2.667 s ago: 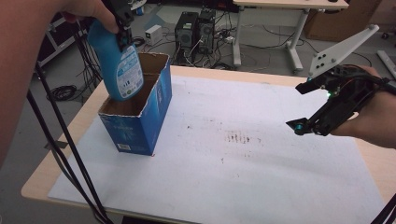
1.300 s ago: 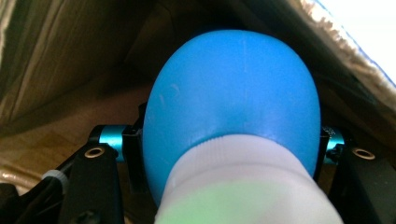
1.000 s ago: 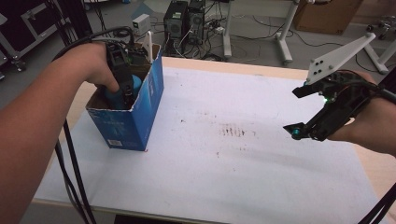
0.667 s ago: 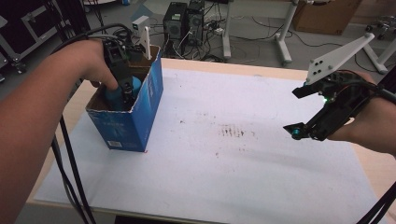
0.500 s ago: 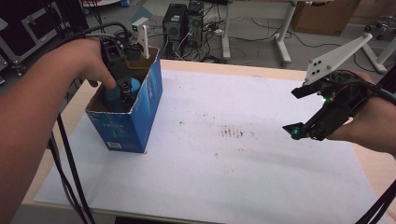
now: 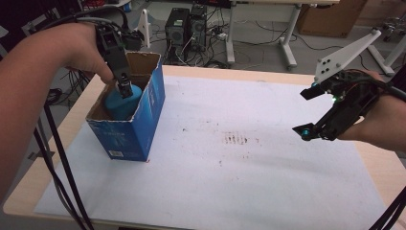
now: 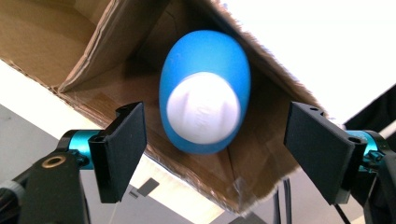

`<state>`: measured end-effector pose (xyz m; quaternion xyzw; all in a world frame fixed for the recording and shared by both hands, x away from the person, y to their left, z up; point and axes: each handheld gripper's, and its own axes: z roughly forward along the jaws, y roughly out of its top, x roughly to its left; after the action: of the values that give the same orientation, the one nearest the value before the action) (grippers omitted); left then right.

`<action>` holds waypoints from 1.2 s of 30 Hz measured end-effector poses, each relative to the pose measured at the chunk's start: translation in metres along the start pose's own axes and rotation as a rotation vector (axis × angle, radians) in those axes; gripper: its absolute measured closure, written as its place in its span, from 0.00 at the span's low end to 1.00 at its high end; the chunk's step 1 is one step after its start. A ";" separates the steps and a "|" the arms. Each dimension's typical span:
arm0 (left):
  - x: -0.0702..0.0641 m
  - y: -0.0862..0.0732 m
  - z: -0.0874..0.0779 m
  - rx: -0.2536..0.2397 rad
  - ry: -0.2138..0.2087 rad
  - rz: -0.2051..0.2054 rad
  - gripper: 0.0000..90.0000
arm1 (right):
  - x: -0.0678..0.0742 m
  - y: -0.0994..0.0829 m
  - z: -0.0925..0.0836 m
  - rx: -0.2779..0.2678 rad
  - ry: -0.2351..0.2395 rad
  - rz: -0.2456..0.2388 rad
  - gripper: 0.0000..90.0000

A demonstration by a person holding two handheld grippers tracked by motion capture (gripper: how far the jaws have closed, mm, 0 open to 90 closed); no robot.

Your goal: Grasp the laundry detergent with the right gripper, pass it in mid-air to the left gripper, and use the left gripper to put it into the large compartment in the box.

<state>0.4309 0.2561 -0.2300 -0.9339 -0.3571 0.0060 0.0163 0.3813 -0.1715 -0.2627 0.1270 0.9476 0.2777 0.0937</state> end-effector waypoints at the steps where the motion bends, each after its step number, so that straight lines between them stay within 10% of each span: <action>1: -0.003 0.001 -0.003 -0.009 0.003 0.002 0.24 | -0.001 0.000 0.000 0.005 0.003 -0.003 0.01; 20: -0.064 0.040 -0.028 -0.055 -0.047 0.292 0.15 | -0.027 0.009 -0.004 0.128 0.068 -0.055 0.01; 36: -0.088 0.072 -0.023 -0.033 -0.051 0.427 0.07 | -0.033 0.015 0.007 0.258 0.117 -0.098 0.01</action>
<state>0.4136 0.1434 -0.2093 -0.9880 -0.1515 0.0272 -0.0096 0.4173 -0.1658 -0.2569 0.0751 0.9844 0.1554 0.0345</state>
